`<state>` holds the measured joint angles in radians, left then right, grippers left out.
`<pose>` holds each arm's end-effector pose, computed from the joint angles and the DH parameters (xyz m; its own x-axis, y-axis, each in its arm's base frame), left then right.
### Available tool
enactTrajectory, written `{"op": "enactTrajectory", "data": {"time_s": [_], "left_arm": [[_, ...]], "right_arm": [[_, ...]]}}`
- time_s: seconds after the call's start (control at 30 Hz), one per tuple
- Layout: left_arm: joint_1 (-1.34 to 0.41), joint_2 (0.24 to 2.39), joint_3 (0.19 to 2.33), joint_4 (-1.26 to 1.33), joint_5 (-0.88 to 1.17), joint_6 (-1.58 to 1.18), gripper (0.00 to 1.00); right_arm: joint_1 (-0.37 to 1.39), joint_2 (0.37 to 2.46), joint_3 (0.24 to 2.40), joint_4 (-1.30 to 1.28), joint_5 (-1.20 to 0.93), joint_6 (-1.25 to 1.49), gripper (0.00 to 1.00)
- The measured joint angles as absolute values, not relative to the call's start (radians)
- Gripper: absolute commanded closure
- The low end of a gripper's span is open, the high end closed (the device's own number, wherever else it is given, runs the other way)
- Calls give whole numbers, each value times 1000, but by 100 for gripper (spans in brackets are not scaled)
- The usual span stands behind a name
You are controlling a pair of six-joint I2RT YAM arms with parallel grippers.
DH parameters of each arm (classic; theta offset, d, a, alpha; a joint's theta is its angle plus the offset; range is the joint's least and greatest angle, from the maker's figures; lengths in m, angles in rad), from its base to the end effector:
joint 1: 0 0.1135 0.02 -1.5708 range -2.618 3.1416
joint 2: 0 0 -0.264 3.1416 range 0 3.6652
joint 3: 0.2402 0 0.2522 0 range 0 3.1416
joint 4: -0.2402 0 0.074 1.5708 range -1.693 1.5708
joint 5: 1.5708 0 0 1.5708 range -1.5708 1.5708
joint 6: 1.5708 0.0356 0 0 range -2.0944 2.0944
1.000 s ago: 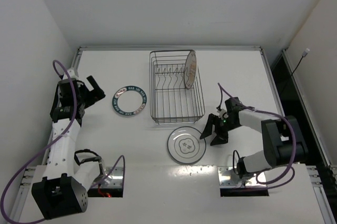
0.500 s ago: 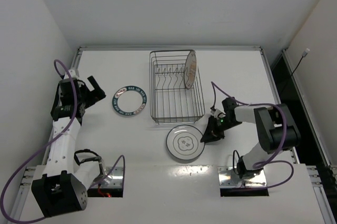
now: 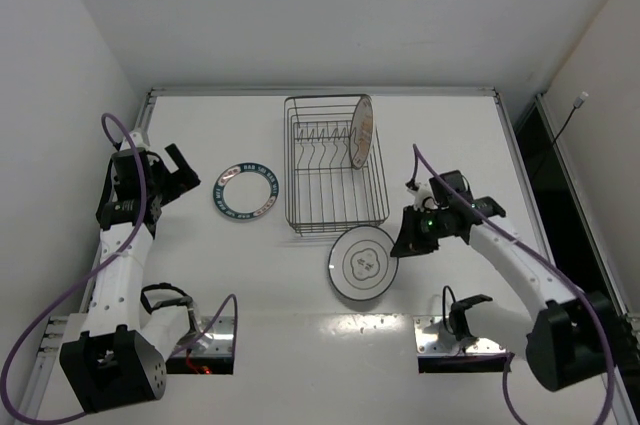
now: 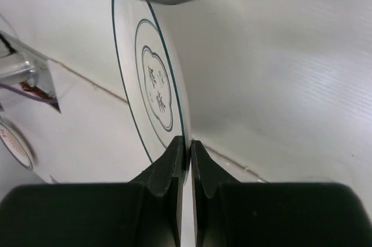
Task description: Load the plates into the dish rack
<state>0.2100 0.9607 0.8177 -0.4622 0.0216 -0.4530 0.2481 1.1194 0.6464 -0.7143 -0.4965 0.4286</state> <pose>0.2054 0.0430 0.2920 -0.4167 -0.5362 -0.7341 -0.4153 0.8306 -0.3710 0.1797 0.0630 0.1952 -0.9792 0.1289 -0.1567 0.0201 0.8301 0.5573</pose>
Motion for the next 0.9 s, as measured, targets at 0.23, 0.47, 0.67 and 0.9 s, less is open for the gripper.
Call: {"op": "enactTrajectory", "data": {"time_s": [0.23,0.47,0.67,0.9], "left_arm": [[210,960,818,-462,20,-453,0],[210,960,818,-462,19,-453,0],[210,960,818,-462,19,-453,0],[210,960,818,-462,26,-453,0]], "right_arm": [[327,1036,1000,-930,-357,473,100],[366,1219,1532,-943,-116,489,100],[410,1485,1822,-961,151,496,100],[490,1875,2202,-1050,419,488,100]]}}
